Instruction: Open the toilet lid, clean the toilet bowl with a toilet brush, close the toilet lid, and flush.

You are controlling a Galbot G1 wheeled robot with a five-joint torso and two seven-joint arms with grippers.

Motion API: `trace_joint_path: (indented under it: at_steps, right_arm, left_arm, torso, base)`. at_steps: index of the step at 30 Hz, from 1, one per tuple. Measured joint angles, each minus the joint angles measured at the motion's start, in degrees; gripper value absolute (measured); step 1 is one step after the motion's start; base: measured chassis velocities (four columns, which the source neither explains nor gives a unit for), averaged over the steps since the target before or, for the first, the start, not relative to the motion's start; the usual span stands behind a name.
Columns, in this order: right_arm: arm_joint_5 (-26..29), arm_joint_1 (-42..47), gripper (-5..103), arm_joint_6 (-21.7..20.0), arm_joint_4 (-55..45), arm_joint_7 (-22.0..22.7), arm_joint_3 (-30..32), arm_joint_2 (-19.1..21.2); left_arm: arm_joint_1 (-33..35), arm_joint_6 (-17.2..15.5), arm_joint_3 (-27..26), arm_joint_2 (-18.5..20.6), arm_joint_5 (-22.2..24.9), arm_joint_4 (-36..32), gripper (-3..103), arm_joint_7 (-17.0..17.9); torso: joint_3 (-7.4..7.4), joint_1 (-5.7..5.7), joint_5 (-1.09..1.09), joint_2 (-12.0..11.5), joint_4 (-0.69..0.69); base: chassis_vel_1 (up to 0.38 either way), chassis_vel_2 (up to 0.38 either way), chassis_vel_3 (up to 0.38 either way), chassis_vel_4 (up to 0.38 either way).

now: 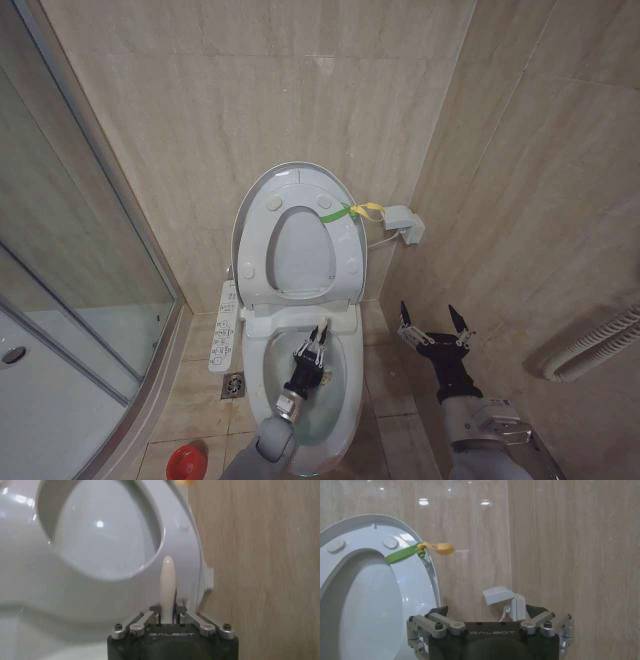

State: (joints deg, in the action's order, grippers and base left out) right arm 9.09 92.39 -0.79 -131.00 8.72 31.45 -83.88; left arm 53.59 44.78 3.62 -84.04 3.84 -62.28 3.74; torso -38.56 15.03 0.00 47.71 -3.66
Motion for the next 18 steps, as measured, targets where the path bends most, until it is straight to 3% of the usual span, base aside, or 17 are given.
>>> trace_joint_path:
  at_steps: [5,13,18]
  right_arm:
    - [0.0,0.0,100,0.0,0.0,0.0,0.0,0.0]
    - [0.0,0.0,100,0.0,0.0,0.0,0.0,0.0]
    - [0.0,0.0,100,0.0,0.0,0.0,0.0,0.0]
  left_arm:
    - [-0.2,0.2,0.6,-0.1,0.1,-0.7,18,-0.4]
    - [-0.8,1.9,0.0,-1.0,0.7,5.8,18,-1.1]
    - [0.1,1.3,0.8,-0.5,1.5,3.2,18,-1.3]
  torso:
    - [0.0,0.0,0.0,0.0,0.01]
    - [0.01,-0.01,0.03,0.0,0.02]
    - [-0.01,0.0,-0.01,0.0,0.04]
  base:
    - [0.0,0.0,0.0,0.0]
    - [0.0,0.0,0.0,0.0]
    - [0.0,0.0,0.0,0.0]
